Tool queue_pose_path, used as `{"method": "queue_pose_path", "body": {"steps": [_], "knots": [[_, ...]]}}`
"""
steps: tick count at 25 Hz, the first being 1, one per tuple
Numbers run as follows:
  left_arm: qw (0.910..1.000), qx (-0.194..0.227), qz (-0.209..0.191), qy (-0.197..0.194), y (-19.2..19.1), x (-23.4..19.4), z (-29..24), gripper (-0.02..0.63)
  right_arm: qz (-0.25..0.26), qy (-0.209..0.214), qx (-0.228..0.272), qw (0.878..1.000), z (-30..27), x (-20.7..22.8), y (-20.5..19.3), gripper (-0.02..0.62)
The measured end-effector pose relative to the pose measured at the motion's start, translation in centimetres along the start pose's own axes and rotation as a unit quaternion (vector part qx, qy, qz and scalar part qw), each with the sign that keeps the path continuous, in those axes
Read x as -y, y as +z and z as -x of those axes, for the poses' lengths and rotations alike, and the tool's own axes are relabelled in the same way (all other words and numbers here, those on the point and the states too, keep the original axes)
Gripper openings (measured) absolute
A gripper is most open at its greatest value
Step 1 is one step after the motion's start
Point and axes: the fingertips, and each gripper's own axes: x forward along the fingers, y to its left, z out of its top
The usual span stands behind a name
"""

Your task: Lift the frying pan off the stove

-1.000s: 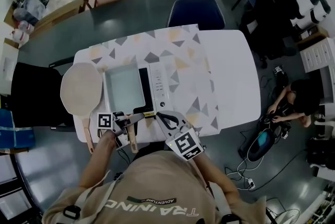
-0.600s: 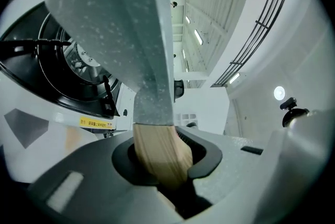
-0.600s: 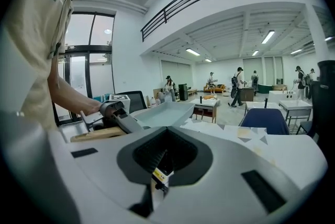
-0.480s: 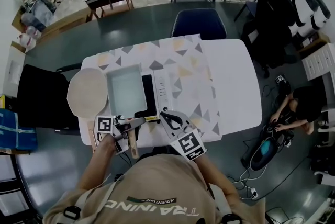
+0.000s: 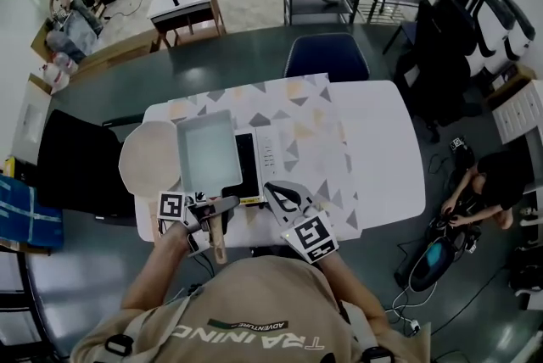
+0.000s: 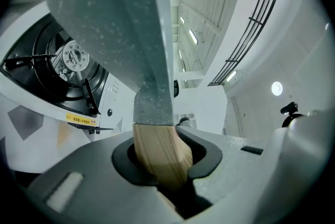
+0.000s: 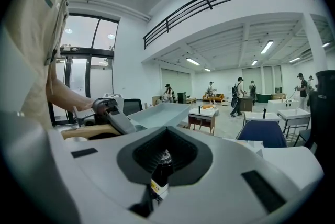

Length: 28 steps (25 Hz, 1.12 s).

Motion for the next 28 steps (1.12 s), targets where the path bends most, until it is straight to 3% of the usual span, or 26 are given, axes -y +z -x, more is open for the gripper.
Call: {"method": "queue_pose_path", "body": {"steps": [10, 28], "knots": [[0.9999, 0.005, -0.016, -0.002, 0.0, 1.5, 0.2, 0.081, 0.015, 0.003, 0.013, 1.0, 0.7, -0.1, 1.3, 0.002], [1.0, -0.001, 0.008, 0.004, -1.9, 0.4, 0.3, 0.081, 0.017, 0.003, 0.003, 1.0, 2.0, -0.8, 0.7, 0.002]]}}
